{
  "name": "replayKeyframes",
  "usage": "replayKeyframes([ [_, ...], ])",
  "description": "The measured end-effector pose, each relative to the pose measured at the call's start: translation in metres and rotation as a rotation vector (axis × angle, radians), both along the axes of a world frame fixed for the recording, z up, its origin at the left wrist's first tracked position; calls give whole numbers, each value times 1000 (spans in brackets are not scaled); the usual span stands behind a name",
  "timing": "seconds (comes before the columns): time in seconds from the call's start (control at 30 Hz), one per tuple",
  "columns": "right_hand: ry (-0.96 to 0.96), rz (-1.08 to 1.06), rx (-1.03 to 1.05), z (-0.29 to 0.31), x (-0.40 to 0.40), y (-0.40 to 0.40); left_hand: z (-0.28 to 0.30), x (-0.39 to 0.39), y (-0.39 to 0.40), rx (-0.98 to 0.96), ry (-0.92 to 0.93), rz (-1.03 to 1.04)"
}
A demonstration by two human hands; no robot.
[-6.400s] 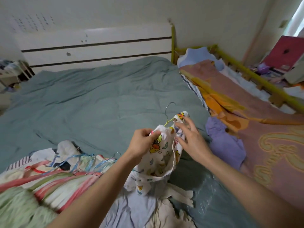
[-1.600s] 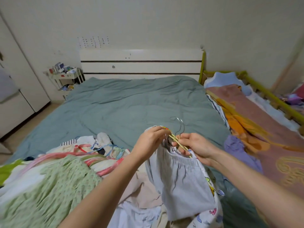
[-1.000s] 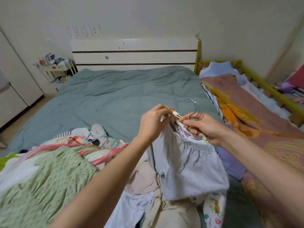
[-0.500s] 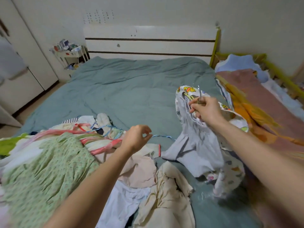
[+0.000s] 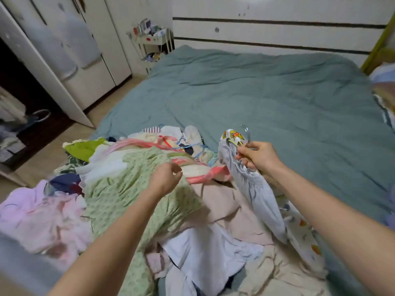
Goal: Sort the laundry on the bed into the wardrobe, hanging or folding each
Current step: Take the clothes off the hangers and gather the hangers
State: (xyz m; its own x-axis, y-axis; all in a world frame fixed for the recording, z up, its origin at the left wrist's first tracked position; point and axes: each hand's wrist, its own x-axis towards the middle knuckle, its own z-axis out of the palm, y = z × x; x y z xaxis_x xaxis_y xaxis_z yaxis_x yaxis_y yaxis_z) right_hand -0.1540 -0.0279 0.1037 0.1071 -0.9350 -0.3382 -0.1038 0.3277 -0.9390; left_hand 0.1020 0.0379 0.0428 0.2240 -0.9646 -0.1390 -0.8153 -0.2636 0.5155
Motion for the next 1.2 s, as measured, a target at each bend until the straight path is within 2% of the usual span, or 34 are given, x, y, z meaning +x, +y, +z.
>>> replayKeyframes([
  [0.2, -31, 164, 58, -31, 117, 11, -20, 103, 26, 80, 67, 145],
  [0.37, -121, 231, 123, -50, 208, 34, -44, 165, 89, 75, 189, 468],
  [0.47, -32, 319, 144, -75, 248, 47, -84, 184, 126, 188, 250, 654],
  [0.57, 82, 382, 131, -99, 273, 51, -119, 194, 147, 311, 351, 828],
  [0.7, 127, 404, 135, -122, 289, 48, -165, 207, 152, 358, 506, 1054],
  [0.83, 171, 431, 135, -136, 299, 48, -195, 208, 157, 418, 591, 1134],
  [1.0, 230, 467, 83, -143, 306, 53, -220, 211, 157, 377, 730, 1252],
  [1.1, 262, 475, 87, -144, 309, 56, -225, 210, 162, 373, 671, 1262],
  [1.2, 262, 468, 97, -142, 310, 59, -207, 209, 161, 219, 507, 1225],
])
